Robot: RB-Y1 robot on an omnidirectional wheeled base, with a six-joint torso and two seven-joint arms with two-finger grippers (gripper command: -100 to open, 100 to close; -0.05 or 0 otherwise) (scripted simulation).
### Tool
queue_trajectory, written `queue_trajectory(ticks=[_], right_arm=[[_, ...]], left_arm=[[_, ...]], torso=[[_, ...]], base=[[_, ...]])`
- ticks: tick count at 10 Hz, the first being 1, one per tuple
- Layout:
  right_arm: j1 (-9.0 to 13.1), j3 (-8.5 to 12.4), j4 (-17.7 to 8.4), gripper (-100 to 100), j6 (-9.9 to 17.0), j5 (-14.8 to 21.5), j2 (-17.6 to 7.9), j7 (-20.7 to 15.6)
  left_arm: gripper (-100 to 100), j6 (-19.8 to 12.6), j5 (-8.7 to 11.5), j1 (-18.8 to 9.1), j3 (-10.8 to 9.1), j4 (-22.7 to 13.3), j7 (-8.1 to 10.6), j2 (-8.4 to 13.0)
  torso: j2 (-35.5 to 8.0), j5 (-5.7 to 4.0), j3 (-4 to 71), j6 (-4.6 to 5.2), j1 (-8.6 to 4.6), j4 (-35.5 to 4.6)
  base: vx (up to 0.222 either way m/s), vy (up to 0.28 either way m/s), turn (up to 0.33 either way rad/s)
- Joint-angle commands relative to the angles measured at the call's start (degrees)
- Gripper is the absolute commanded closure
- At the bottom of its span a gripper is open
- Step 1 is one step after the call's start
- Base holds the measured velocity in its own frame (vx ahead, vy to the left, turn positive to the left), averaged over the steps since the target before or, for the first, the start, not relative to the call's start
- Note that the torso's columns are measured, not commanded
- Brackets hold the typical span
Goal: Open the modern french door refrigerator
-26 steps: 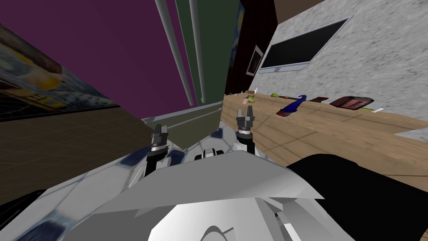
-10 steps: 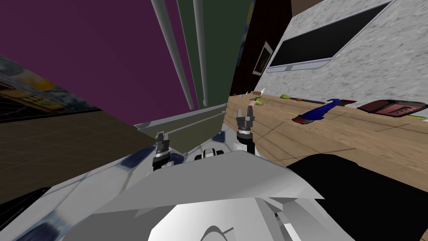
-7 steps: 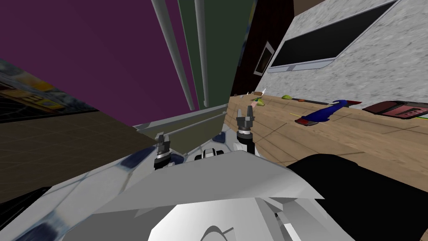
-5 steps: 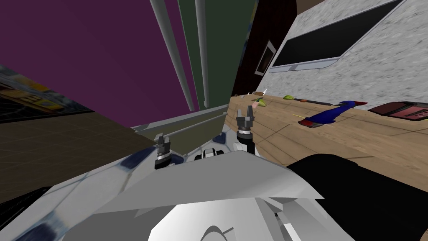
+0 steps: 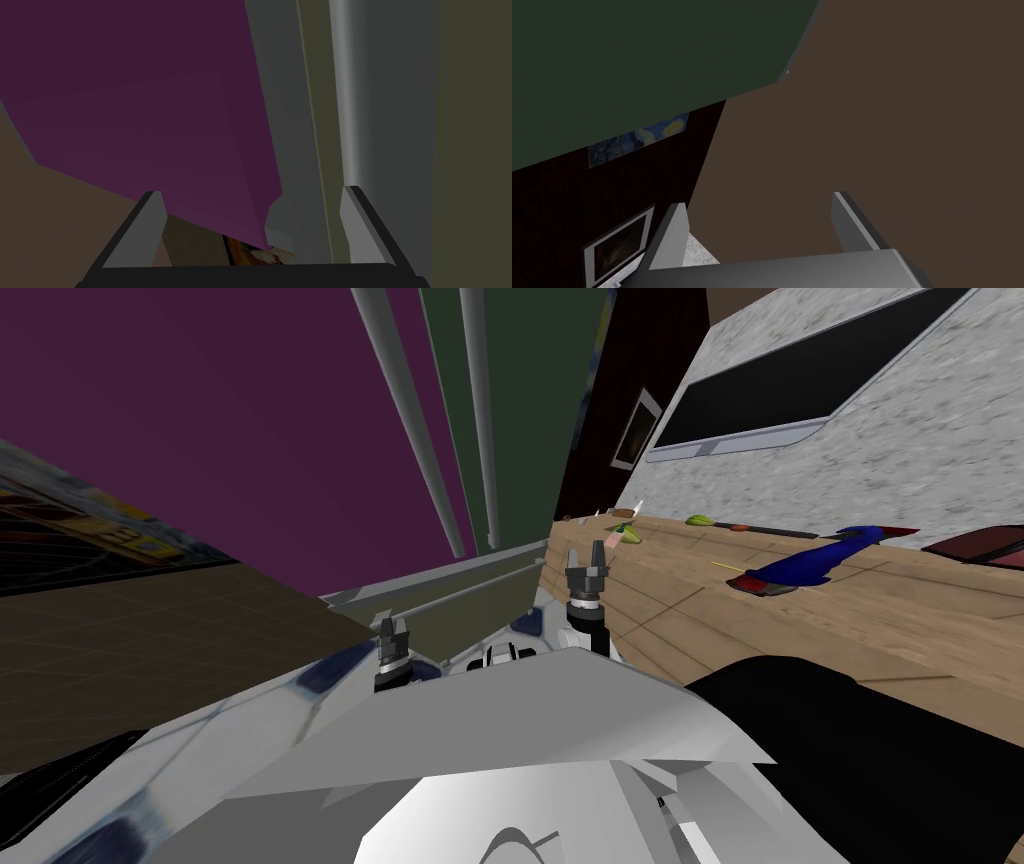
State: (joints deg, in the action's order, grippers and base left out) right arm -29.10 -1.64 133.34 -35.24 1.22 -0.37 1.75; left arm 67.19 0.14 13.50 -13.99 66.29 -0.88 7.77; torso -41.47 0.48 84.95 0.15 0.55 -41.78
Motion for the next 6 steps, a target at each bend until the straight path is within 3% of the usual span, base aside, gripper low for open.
queue_trajectory(ticks=[1, 6], right_arm=[[0.0, 0.0, 0.0, 0, 0.0, 0.0, 0.0, 0.0], [0.0, 0.0, 0.0, 0, 0.0, 0.0, 0.0, 0.0]], left_arm=[[-100, 1.23, 0.14, 0.03, -0.33, -3.28, 0.32, -0.68], [-100, 5.33, 0.52, -1.11, -1.26, -9.7, 0.69, -2.4]], torso=[[0.1, 0.05, 0.06, -0.05, 0.09, 0.06], [0.12, 0.07, 0.04, 0.21, -0.05, 0.02]], base=[[0.054, -0.018, 0.033], [0.056, -0.009, 0.032]])
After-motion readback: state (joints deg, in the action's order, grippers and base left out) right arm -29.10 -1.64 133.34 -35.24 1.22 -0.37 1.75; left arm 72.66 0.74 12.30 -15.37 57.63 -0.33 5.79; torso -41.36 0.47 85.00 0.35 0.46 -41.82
